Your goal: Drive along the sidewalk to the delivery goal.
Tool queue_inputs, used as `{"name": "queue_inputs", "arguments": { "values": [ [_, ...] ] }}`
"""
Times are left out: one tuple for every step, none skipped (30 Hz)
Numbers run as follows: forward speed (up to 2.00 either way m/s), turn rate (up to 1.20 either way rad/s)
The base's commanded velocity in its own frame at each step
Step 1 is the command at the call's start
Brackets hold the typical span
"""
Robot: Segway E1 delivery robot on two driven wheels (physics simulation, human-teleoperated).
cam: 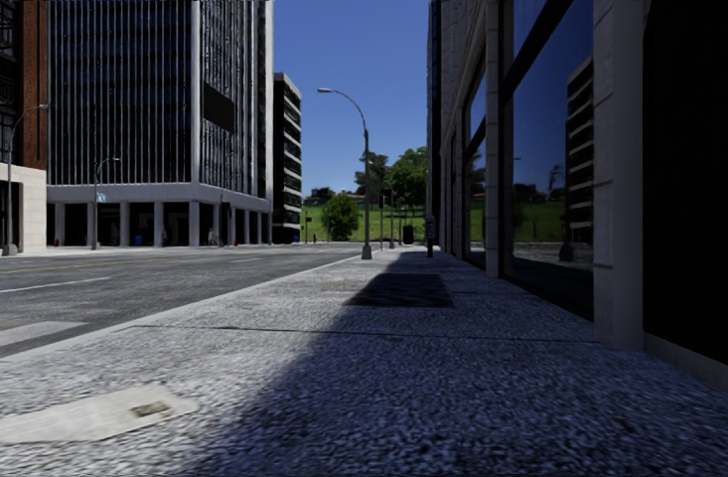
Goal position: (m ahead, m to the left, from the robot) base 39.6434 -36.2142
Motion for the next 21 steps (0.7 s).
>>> {"name": "queue_inputs", "arguments": {
  "values": [
    [2.00, -0.41],
    [2.00, -0.41],
    [2.00, -0.41],
    [2.00, -0.41],
    [2.00, -0.41],
    [2.00, -0.41],
    [2.00, -0.41],
    [2.00, -0.25],
    [2.00, -0.01],
    [2.00, 0.00],
    [2.00, 0.00],
    [2.00, 0.00],
    [2.00, 0.00],
    [2.00, 0.00],
    [2.00, 0.00],
    [2.00, 0.00],
    [2.00, 0.00],
    [2.00, 0.00],
    [2.00, 0.00],
    [2.00, 0.00],
    [2.00, 0.00]
  ]
}}
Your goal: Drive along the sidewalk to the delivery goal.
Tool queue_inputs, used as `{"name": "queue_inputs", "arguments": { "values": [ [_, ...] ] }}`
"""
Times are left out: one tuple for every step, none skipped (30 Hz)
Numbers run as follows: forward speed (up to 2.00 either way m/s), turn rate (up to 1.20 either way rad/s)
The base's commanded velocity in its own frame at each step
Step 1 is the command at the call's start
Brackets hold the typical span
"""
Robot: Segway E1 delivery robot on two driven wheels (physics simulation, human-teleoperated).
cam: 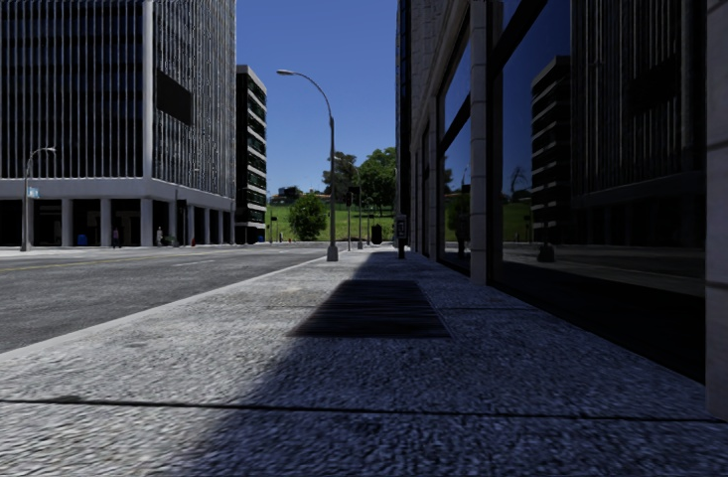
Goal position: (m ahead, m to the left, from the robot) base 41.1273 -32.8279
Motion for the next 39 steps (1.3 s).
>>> {"name": "queue_inputs", "arguments": {
  "values": [
    [2.00, 0.00],
    [2.00, 0.00],
    [2.00, 0.00],
    [2.00, 0.00],
    [2.00, 0.00],
    [2.00, 0.00],
    [2.00, 0.00],
    [2.00, 0.00],
    [2.00, 0.00],
    [2.00, 0.00],
    [2.00, 0.00],
    [2.00, 0.00],
    [2.00, 0.00],
    [2.00, 0.00],
    [2.00, -0.01],
    [2.00, -0.01],
    [2.00, -0.09],
    [2.00, -0.13],
    [2.00, -0.13],
    [2.00, -0.14],
    [2.00, -0.14],
    [2.00, -0.14],
    [2.00, -0.14],
    [2.00, -0.14],
    [2.00, -0.14],
    [2.00, -0.14],
    [2.00, -0.14],
    [2.00, -0.14],
    [2.00, -0.14],
    [2.00, -0.14],
    [2.00, -0.14],
    [2.00, -0.14],
    [2.00, -0.14],
    [2.00, -0.17],
    [2.00, -0.20],
    [2.00, -0.21],
    [2.00, -0.21],
    [2.00, -0.21],
    [2.00, -0.21]
  ]
}}
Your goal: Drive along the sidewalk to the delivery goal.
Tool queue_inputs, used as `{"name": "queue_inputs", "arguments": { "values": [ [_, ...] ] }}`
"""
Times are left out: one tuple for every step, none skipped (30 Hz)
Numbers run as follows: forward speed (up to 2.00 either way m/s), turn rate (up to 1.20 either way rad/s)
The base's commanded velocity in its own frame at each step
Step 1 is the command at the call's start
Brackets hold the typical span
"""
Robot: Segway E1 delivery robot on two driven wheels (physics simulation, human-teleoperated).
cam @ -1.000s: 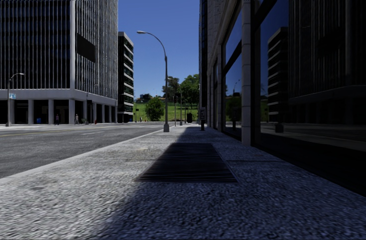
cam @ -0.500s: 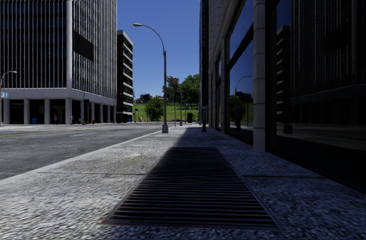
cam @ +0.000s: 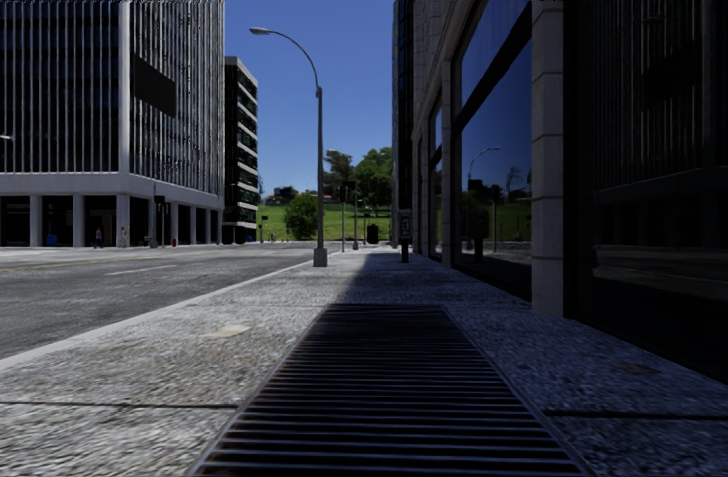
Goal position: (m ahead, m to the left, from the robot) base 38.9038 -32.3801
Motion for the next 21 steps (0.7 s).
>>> {"name": "queue_inputs", "arguments": {
  "values": [
    [2.00, -0.21],
    [2.00, -0.21],
    [2.00, -0.21],
    [2.00, -0.21],
    [2.00, -0.22],
    [2.00, -0.27],
    [2.00, -0.29],
    [2.00, -0.29],
    [2.00, -0.30],
    [2.00, -0.25],
    [2.00, -0.03],
    [2.00, 0.00],
    [2.00, 0.00],
    [2.00, 0.00],
    [2.00, 0.00],
    [2.00, 0.00],
    [2.00, 0.00],
    [2.00, 0.00],
    [2.00, 0.00],
    [2.00, 0.00],
    [2.00, 0.00]
  ]
}}
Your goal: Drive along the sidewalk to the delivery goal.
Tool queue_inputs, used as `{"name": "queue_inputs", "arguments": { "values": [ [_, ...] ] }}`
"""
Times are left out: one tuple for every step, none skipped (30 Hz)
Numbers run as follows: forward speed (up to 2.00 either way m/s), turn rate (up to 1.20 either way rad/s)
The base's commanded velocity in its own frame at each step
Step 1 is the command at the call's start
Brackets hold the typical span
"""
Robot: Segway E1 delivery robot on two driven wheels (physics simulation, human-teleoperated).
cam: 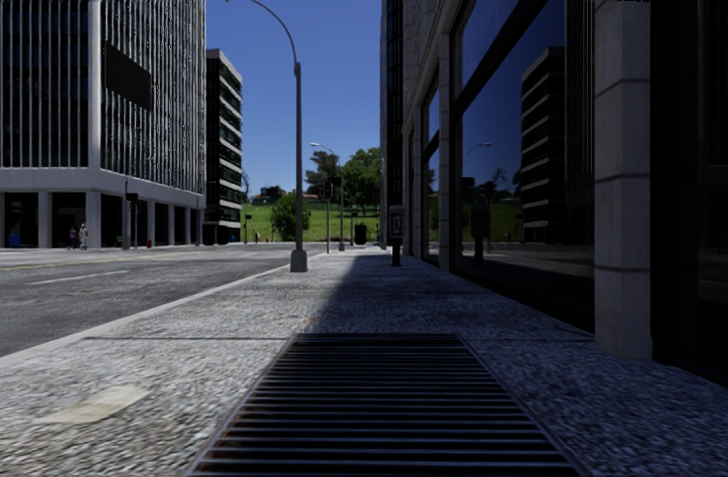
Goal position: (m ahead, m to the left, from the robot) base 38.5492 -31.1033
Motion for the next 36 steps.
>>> {"name": "queue_inputs", "arguments": {
  "values": [
    [2.00, 0.00],
    [2.00, 0.00],
    [2.00, 0.00],
    [2.00, 0.00],
    [2.00, 0.00],
    [2.00, 0.00],
    [2.00, 0.00],
    [2.00, 0.00],
    [2.00, 0.00],
    [2.00, 0.00],
    [2.00, 0.00],
    [2.00, 0.00],
    [2.00, 0.00],
    [2.00, 0.00],
    [2.00, 0.00],
    [2.00, 0.00],
    [2.00, 0.00],
    [2.00, 0.00],
    [2.00, 0.00],
    [2.00, 0.00],
    [2.00, 0.00],
    [2.00, 0.00],
    [2.00, 0.00],
    [2.00, 0.00],
    [2.00, 0.00],
    [2.00, 0.00],
    [2.00, 0.00],
    [2.00, 0.00],
    [2.00, 0.00],
    [2.00, 0.00],
    [2.00, 0.00],
    [2.00, 0.00],
    [2.00, 0.00],
    [2.00, 0.00],
    [2.00, 0.00],
    [2.00, 0.00]
  ]
}}
